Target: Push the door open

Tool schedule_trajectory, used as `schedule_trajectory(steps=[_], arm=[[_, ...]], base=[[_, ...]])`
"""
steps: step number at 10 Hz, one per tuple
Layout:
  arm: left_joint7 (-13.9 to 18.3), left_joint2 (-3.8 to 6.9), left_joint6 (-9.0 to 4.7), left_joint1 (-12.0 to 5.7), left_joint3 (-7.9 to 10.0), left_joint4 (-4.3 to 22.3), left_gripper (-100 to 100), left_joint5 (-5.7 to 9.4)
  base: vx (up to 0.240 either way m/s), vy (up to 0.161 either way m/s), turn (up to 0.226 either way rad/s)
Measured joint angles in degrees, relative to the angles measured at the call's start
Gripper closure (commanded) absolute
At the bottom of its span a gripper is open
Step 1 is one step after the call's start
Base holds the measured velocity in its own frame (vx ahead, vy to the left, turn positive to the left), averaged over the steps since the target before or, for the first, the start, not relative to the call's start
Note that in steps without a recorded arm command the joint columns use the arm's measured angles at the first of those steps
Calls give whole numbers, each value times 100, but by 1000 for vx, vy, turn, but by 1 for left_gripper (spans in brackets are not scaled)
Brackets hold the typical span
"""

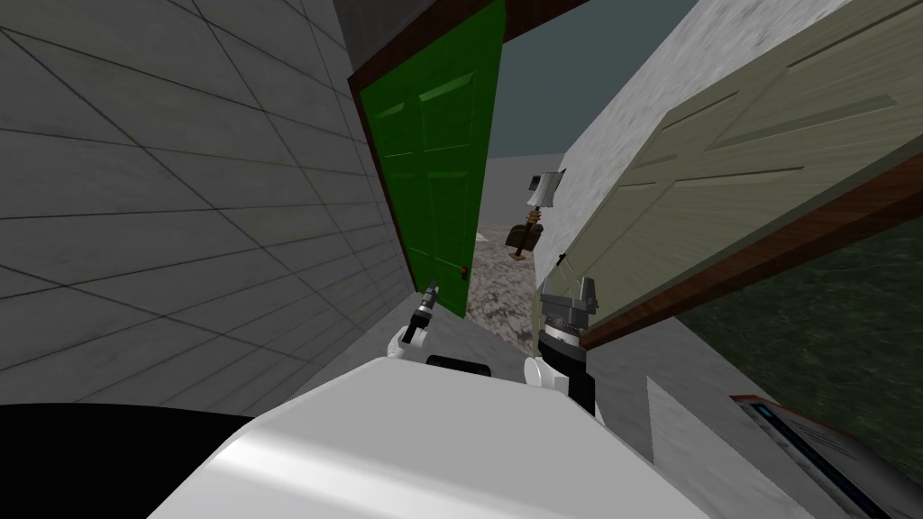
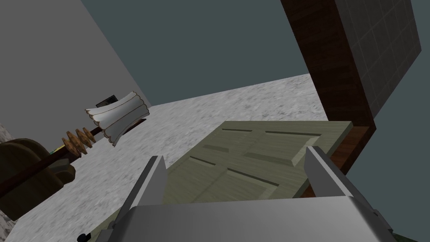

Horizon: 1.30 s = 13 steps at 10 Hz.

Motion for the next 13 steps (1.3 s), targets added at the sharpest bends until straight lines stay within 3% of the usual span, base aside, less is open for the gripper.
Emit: schedule_trajectory(steps=[3, 6, 10, 13], arm=[[42, -26, -116, -200, -52, 518, -100, 8], [98, -47, -97, -339, -123, 829, -100, 11], [158, -77, -214, -562, -182, 1380, -100, 21], [201, -129, -325, -788, -239, 1934, -100, 29]], base=[[71, 22, -94], [52, 29, -36], [53, 23, -63], [77, 42, -84]])
